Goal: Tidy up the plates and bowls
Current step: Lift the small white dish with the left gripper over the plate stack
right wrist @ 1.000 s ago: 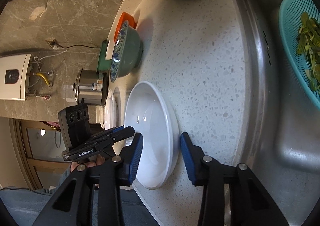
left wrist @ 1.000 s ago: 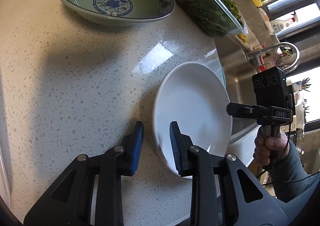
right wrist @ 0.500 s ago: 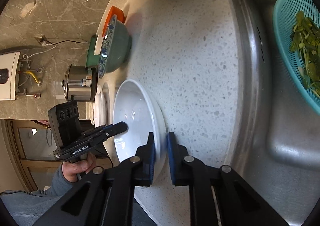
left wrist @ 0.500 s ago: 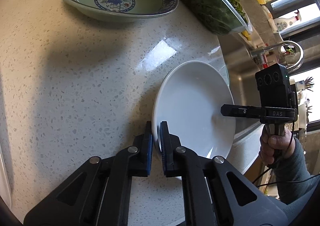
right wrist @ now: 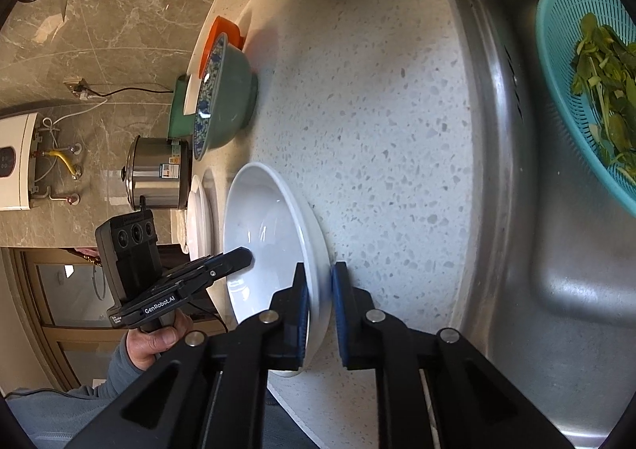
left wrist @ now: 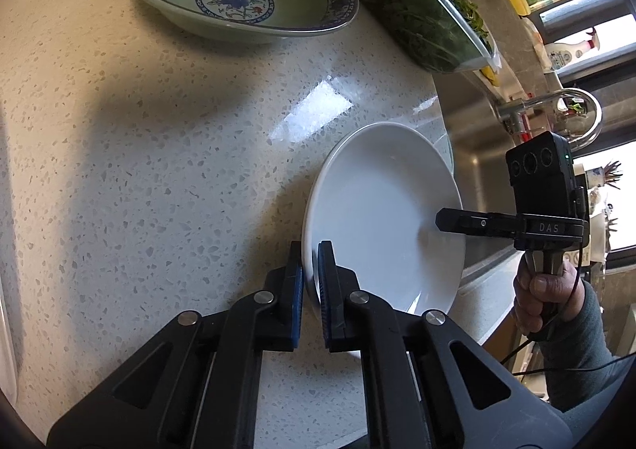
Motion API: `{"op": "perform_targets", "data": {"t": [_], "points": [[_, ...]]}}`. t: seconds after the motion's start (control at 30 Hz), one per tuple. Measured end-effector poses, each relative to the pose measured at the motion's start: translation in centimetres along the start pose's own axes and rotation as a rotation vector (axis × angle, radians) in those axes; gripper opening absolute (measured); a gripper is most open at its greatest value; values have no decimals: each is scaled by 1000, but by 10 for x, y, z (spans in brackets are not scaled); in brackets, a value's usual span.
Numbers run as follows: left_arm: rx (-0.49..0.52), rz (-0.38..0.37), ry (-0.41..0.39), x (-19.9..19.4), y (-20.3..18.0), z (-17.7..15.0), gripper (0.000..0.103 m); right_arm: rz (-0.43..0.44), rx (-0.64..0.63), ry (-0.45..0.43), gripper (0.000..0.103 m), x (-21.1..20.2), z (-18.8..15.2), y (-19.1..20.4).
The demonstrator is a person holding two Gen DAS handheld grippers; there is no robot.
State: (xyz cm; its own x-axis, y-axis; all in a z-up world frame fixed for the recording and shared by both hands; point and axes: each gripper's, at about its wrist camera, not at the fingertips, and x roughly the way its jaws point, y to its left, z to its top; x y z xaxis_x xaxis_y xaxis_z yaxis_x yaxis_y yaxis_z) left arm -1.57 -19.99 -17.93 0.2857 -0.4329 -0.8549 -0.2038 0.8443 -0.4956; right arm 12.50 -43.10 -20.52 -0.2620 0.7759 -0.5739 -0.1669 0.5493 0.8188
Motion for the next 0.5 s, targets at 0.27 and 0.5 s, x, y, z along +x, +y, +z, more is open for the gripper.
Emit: {"op": "perform_targets", "data": {"t": [0.27, 0.5], "points": [[-7, -1, -10, -11, -3, -1, 6, 2, 5, -11, 14, -3, 0, 7], [-25, 7, -43, -35, -2, -4, 6, 10, -18, -5, 15, -3, -1, 25]]}}
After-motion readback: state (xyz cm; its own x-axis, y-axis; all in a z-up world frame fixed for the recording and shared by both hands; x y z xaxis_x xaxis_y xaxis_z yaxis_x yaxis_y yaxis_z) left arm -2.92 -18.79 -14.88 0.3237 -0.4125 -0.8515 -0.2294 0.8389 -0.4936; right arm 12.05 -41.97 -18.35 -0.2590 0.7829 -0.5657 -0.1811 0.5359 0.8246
